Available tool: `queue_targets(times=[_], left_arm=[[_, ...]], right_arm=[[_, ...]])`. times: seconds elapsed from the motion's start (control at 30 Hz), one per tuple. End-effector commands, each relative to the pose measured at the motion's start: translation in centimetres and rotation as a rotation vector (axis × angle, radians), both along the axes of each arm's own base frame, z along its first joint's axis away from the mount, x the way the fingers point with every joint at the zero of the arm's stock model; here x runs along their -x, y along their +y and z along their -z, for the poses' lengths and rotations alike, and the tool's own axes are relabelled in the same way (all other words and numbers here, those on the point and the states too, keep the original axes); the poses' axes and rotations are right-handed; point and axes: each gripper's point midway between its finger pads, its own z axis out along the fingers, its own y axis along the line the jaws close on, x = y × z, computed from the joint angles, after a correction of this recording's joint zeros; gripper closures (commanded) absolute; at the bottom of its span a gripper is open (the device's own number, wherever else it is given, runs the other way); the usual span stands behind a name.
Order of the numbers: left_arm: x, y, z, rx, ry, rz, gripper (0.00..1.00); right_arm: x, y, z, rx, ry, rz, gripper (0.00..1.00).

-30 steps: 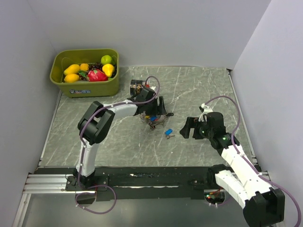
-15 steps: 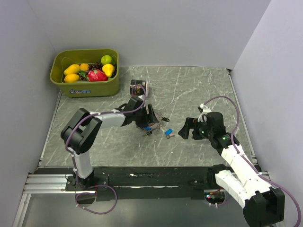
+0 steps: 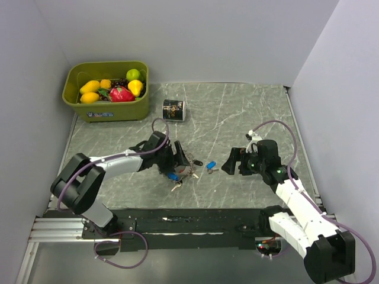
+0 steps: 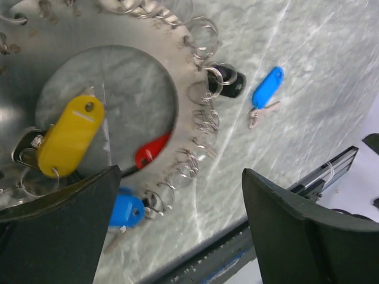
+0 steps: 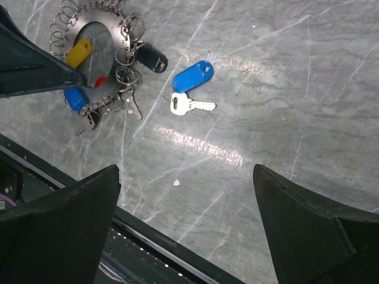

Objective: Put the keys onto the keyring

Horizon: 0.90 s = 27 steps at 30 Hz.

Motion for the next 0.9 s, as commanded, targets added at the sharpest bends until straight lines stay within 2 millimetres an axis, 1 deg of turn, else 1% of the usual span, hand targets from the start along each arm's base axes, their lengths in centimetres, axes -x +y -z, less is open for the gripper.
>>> queue_targets(times=[0.0, 0.03, 0.07, 0.13, 0.2, 0.23, 0.3, 0.33, 0.4, 0.43, 0.5, 0.53, 0.6, 0.63, 0.67, 0.7, 0.73, 0.77, 0.8, 0.83, 0.87], left_arm=[[-2.8, -1.1, -7.2, 0.019, -0.175, 0.006, 0.09], [-3.4, -1.0, -8.2, 0.015, -0.203, 0.000, 0.08], [-3.9, -1.2, -9.6, 0.018, -0.231, -0.003, 0.08], [-4.5, -0.9, -10.3, 0.003, -0.258, 0.000, 0.07], [-5.0, -0.7, -10.7, -0.017, -0.258, 0.006, 0.07], [-5.3, -0.2, -10.7, -0.022, -0.254, -0.002, 0.07], [-5.4, 0.2, -10.9, -0.023, -0.251, -0.001, 0.06], [-5.7, 0.8, -11.0, -0.024, -0.251, -0.014, 0.06], [-5.5, 1.8, -11.0, -0.022, -0.246, -0.030, 0.06], [-6.0, 2.9, -11.0, -0.019, -0.242, -0.056, 0.06], [-5.7, 4.3, -10.7, -0.011, -0.226, -0.080, 0.06], [-6.2, 5.8, -10.4, -0.012, -0.216, -0.116, 0.06], [-5.7, 7.4, -9.7, -0.010, -0.196, -0.148, 0.06], [-5.8, 8.7, -9.3, -0.016, -0.179, -0.178, 0.06], [-5.4, 9.6, -8.6, -0.029, -0.160, -0.199, 0.06], [-5.2, 10.3, -8.0, -0.042, -0.140, -0.216, 0.06], [-5.2, 11.3, -7.7, -0.044, -0.120, -0.244, 0.06], [-4.5, 11.9, -6.8, -0.049, -0.094, -0.252, 0.06], [-4.3, 12.3, -6.4, -0.044, -0.081, -0.263, 0.06], [-4.2, 12.8, -6.0, -0.037, -0.067, -0.277, 0.06], [-3.5, 13.0, -5.3, -0.033, -0.048, -0.275, 0.06]], right_arm=[[-0.5, 0.9, -1.4, -0.031, -0.045, -0.028, 0.00], [-0.6, 1.0, -1.6, -0.030, -0.050, -0.032, 0.00], [-0.6, 1.0, -1.8, -0.029, -0.053, -0.032, 0.00], [-0.7, 1.1, -2.2, -0.023, -0.062, -0.040, 0.00], [-0.9, 1.1, -2.6, -0.015, -0.070, -0.042, 0.00], [-1.0, 1.1, -2.7, -0.012, -0.070, -0.044, 0.00], [-1.3, 1.3, -3.0, -0.007, -0.076, -0.049, 0.00], [-1.4, 1.4, -2.8, -0.003, -0.069, -0.054, 0.00], [-1.5, 1.9, -3.2, -0.004, -0.071, -0.067, 0.00], [-1.7, 2.1, -3.0, -0.002, -0.065, -0.072, 0.00], [-1.9, 2.7, -3.3, 0.000, -0.069, -0.088, 0.00], [-2.0, 3.1, -3.0, 0.002, -0.061, -0.096, 0.00], [-2.1, 3.9, -3.1, 0.005, -0.057, -0.120, 0.00], [-2.2, 4.4, -2.6, 0.010, -0.041, -0.134, 0.00], [-2.5, 4.9, -3.0, 0.005, -0.050, -0.145, 0.00], [-2.6, 5.3, -2.9, 0.008, -0.045, -0.154, 0.00], [-2.5, 6.0, -2.2, 0.016, -0.023, -0.175, 0.00], [-2.9, 6.5, -2.5, 0.014, -0.031, -0.181, 0.00], [-3.0, 7.0, -2.4, 0.015, -0.026, -0.191, 0.00], [-3.0, 7.5, -1.6, 0.025, 0.000, -0.208, 0.00], [-3.5, 8.1, -2.1, 0.020, -0.012, -0.217, 0.00]])
